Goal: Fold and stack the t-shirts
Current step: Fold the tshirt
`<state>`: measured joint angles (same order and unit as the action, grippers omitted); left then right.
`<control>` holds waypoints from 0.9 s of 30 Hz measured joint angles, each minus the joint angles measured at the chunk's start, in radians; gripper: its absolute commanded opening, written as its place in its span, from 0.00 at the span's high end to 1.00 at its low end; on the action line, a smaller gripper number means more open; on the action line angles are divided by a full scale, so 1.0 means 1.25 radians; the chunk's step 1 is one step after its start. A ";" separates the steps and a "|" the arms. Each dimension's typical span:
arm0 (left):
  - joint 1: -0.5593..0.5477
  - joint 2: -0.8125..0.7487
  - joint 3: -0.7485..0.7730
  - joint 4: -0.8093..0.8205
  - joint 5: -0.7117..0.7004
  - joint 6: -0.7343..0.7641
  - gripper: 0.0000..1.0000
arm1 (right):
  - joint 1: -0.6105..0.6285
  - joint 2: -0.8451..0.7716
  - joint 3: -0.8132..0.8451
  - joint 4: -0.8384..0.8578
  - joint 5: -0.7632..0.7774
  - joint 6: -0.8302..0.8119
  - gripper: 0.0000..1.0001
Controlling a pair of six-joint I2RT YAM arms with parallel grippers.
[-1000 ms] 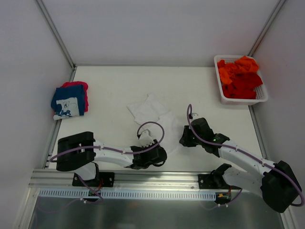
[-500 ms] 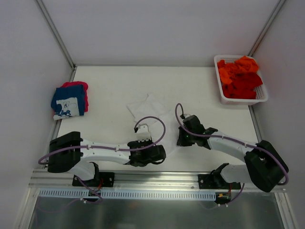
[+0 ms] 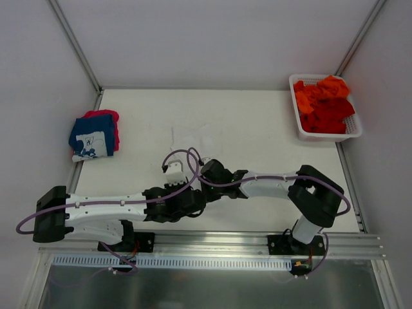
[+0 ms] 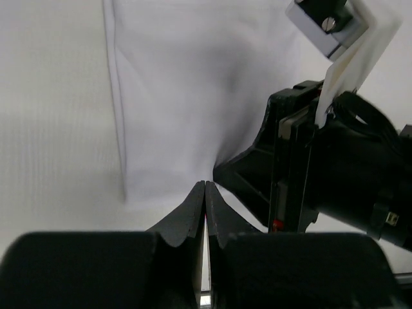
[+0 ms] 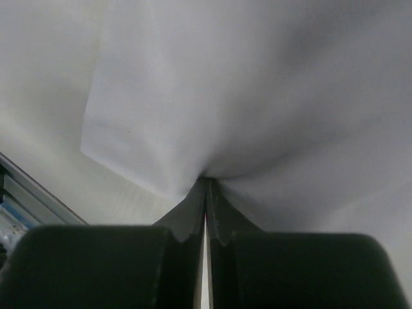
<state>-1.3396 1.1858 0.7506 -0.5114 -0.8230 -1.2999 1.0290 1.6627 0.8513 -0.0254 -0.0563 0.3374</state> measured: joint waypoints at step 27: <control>0.125 -0.043 -0.177 -0.080 0.115 -0.060 0.91 | 0.133 -0.301 0.090 -0.322 0.305 0.041 0.34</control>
<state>-1.1828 1.1320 0.5297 -0.6113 -0.6796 -1.3743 1.1957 1.2869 0.9642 -0.4278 0.3252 0.3882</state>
